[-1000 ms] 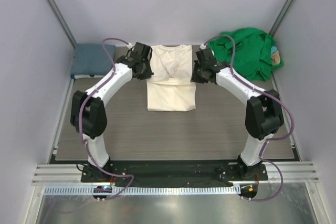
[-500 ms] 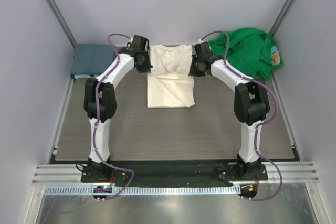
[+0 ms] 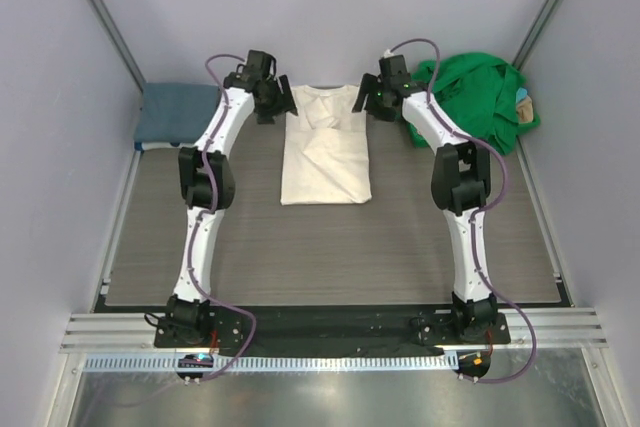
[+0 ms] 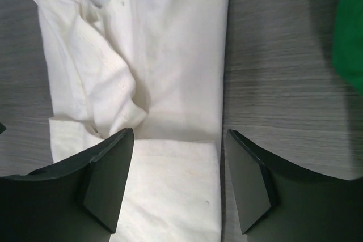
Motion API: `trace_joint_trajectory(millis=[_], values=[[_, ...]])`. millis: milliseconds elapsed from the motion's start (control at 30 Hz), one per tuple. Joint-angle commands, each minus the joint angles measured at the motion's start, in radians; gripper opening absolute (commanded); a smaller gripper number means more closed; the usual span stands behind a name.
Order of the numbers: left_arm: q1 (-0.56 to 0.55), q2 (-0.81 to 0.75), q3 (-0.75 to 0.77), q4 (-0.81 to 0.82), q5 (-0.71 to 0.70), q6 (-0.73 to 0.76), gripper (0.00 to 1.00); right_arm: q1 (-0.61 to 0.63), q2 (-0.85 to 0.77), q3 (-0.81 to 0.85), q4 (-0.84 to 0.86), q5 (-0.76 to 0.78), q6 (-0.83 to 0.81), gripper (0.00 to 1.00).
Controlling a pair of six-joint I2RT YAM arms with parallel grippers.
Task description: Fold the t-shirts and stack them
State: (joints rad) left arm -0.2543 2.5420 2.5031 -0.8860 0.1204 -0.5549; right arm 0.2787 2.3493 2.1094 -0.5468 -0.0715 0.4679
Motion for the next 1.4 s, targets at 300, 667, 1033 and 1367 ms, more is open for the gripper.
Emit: trace_joint_trajectory(millis=[300, 667, 1033, 1367], values=[[0.032, -0.619, -0.760, 0.175, 0.076, -0.066, 0.77, -0.027, -0.530, -0.714, 0.203, -0.200, 0.070, 0.72], [-0.019, -0.931, -1.503, 0.593, 0.125, -0.217, 0.73, -0.007, -0.651, -1.160, 0.432, -0.373, 0.123, 0.66], [-0.089, -0.853, -1.601, 0.717, 0.068, -0.293, 0.69, -0.007, -0.561, -1.168, 0.489, -0.361, 0.117, 0.46], [-0.117, -0.773, -1.597, 0.762, 0.038, -0.310, 0.41, -0.012, -0.524, -1.152, 0.490, -0.361, 0.098, 0.18]])
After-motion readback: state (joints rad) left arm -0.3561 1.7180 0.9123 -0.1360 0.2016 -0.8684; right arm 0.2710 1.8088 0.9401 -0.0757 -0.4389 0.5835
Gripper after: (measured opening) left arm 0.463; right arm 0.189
